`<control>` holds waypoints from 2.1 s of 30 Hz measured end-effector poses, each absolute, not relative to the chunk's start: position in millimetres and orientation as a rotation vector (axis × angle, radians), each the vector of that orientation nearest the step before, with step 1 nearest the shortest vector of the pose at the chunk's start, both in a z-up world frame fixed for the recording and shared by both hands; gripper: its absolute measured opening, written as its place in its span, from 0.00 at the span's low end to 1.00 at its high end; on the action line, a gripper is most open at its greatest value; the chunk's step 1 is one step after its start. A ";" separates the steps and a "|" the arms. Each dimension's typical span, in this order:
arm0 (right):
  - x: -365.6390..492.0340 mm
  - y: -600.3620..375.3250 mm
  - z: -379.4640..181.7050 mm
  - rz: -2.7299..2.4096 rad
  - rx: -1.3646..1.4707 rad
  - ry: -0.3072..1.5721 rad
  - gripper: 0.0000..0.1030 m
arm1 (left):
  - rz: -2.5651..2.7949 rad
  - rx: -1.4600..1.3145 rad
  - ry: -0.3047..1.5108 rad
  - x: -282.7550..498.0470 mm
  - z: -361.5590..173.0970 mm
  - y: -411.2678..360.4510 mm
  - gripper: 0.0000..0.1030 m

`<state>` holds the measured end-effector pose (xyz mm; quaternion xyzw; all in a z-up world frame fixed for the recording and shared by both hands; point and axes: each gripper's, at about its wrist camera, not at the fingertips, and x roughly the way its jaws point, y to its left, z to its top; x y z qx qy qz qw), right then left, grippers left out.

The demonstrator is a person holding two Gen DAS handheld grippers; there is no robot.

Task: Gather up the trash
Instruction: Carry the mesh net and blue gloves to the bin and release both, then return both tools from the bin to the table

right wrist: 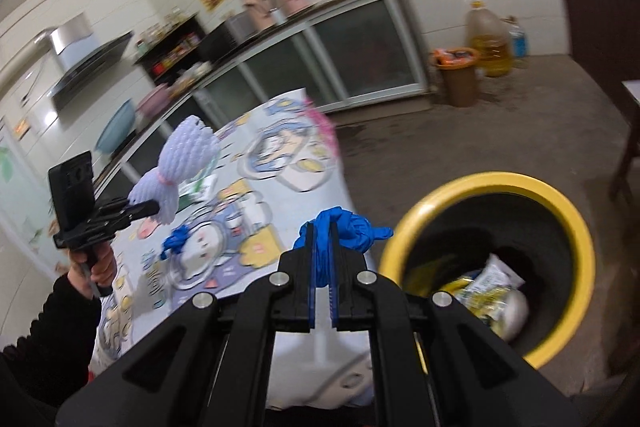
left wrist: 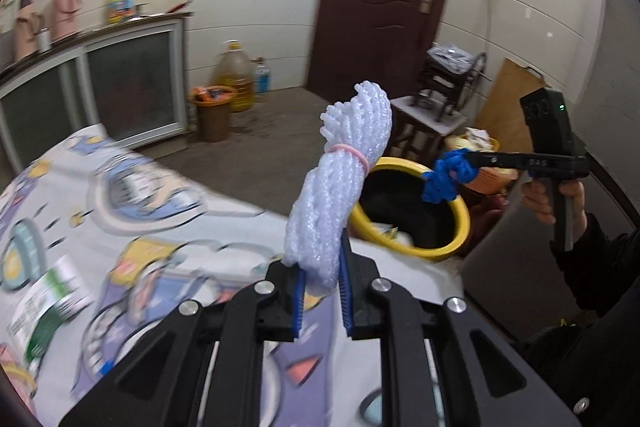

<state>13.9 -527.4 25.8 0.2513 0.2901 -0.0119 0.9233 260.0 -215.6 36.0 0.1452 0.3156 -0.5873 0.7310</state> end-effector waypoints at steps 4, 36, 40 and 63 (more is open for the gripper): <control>-4.4 -554.8 12.6 -0.104 0.541 0.597 0.05 | -1.366 0.323 0.708 248.5 26.9 -263.4 0.13; -28.5 -630.9 -66.8 -0.279 0.688 0.707 0.05 | -1.376 0.450 0.888 189.3 -45.5 -435.5 0.13; -30.3 -633.3 -70.4 -0.280 0.703 0.714 0.06 | -1.369 0.451 0.902 190.4 -49.0 -442.3 0.14; -49.8 -625.2 -46.4 -0.252 0.660 0.629 0.62 | -1.059 0.383 0.736 218.7 -8.2 -340.5 0.92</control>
